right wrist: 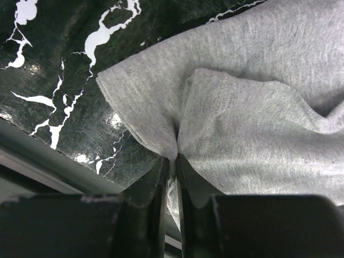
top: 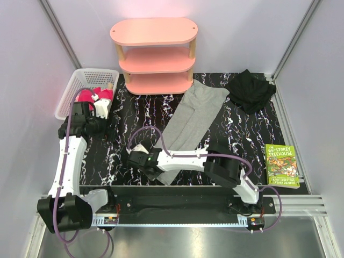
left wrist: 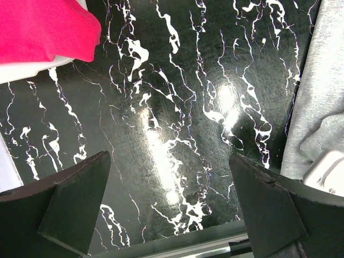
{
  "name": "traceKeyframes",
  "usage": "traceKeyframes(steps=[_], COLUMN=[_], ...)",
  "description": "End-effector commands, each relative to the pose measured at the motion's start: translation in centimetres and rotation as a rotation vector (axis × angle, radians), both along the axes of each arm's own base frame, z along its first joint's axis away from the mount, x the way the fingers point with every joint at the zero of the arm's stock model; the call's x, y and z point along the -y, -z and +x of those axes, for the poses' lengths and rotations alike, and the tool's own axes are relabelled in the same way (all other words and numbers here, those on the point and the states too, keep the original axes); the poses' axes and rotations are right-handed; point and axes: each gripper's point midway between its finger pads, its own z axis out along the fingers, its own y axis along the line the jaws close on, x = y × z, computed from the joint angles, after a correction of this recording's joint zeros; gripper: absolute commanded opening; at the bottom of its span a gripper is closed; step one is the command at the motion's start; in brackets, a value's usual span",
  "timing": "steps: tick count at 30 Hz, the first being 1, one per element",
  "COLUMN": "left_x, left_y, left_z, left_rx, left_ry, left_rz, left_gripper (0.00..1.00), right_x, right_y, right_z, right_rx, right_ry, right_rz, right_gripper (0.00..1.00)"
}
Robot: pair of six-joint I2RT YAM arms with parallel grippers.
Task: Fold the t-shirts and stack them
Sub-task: Fold the tshirt
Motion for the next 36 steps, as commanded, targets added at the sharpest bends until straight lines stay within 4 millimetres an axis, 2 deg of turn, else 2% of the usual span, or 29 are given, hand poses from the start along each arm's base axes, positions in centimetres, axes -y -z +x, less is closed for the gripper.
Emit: traceKeyframes(steps=[1, 2, 3, 4, 6, 9, 10, 12, 13, 14, 16, 19, 27, 30, 31, 33, 34, 36], left_x=[0.0, -0.1, -0.1, 0.0, 0.0, 0.0, 0.2, 0.2, 0.3, 0.3, 0.5, 0.6, 0.6, 0.6, 0.6, 0.6, 0.6, 0.6], left_y=[-1.1, -1.0, -0.9, -0.9, -0.8, -0.8, -0.9, -1.0, -0.9, -0.9, -1.0, -1.3, -1.9, -1.9, -1.9, -1.7, -1.8, -1.8], left_z=[0.8, 0.7, 0.7, 0.7, 0.6, 0.6, 0.6, 0.8, 0.8, 0.8, 1.0, 1.1, 1.4, 1.3, 1.3, 1.3, 1.3, 1.3], left_rx=[0.064, 0.060, 0.057, 0.059, 0.054, 0.055, 0.060, 0.062, 0.056, 0.056, 0.053, 0.061, 0.077, 0.076, 0.075, 0.071, 0.072, 0.072], left_ry=[0.006, 0.005, 0.005, 0.008, 0.009, 0.012, 0.015, 0.019, 0.022, 0.021, 0.023, 0.027, 0.032, 0.033, 0.035, 0.035, 0.036, 0.035], left_rz=[0.001, 0.001, 0.001, 0.002, 0.002, -0.002, -0.006, -0.009, -0.014, -0.015, -0.024, -0.034, -0.027, -0.029, -0.028, -0.026, -0.026, -0.028], left_gripper=[0.99, 0.99, 0.99, 0.99, 0.99, 0.99, 0.99, 0.99, 0.99, 0.99, 0.99, 0.99, 0.99, 0.99, 0.99, 0.99, 0.99, 0.99], right_x=[3.8, 3.8, 3.9, 4.0, 3.8, 3.4, 2.8, 2.9, 2.4, 2.5, 2.0, 1.5, -0.1, 0.6, 1.2, 2.4, 3.2, 4.5], right_y=[2.8, 2.9, 2.9, 2.8, 2.2, -0.6, -2.6, -4.4, -6.0, -6.6, -8.1, -9.8, -12.4, -13.1, -13.2, -13.9, -14.2, -15.4], right_z=[-0.3, -0.4, -0.5, -0.6, -1.1, -1.9, -2.0, -3.3, -3.7, -4.8, -5.4, -6.8, -9.3, -8.8, -7.4, -6.1, -4.1, -2.2], right_rx=[-0.109, -0.119, -0.125, -0.129, -0.156, -0.170, -0.163, -0.173, -0.168, -0.188, -0.196, -0.239, -0.278, -0.251, -0.220, -0.209, -0.198, -0.175], right_ry=[0.045, 0.045, 0.044, 0.040, 0.032, 0.020, 0.019, -0.007, -0.012, -0.031, -0.034, -0.039, -0.100, -0.091, -0.060, -0.025, 0.023, 0.055], right_rz=[-0.096, -0.090, -0.090, -0.088, -0.069, -0.021, 0.017, 0.020, 0.055, 0.054, 0.087, 0.132, 0.172, 0.178, 0.174, 0.187, 0.196, 0.223], right_gripper=[0.15, 0.12, 0.02, 0.00, 0.00, 0.00, 0.00, 0.00, 0.00, 0.00, 0.00, 0.00, 0.00, 0.00, 0.00, 0.00, 0.00, 0.00])
